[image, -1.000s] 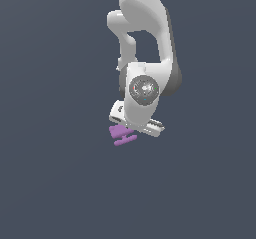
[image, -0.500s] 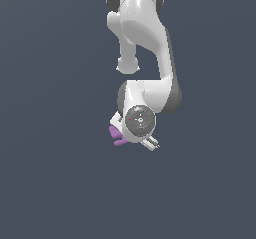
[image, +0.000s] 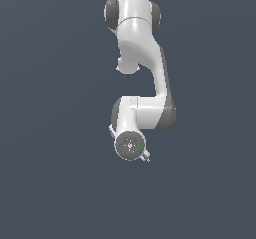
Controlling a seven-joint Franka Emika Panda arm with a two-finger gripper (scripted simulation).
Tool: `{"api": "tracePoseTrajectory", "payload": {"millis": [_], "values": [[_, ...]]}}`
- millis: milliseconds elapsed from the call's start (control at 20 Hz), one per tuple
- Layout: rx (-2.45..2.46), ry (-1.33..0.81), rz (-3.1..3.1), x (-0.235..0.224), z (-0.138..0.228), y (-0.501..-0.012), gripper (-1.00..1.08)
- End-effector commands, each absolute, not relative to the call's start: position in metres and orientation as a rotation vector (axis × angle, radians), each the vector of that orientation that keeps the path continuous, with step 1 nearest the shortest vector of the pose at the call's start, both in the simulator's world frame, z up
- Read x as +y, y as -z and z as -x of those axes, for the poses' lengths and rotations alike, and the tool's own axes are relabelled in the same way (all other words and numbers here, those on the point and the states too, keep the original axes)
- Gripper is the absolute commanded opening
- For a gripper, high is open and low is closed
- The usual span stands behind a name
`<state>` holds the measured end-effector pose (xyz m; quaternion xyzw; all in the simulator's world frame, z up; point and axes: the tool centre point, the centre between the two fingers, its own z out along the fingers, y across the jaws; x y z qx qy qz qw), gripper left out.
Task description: Pick up the object and move it to a goal position.
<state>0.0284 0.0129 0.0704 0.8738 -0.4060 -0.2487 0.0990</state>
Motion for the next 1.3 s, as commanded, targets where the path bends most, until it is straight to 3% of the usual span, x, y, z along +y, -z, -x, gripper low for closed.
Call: {"api": "tracePoseTrajectory", "payload": {"millis": [0,1250], "values": [[-1.274,0.778,-2.523,0.011,-0.028,-0.063,0.28],[-1.641,0.985,-2.148,-0.002,-0.02,-0.026,0.28]]}}
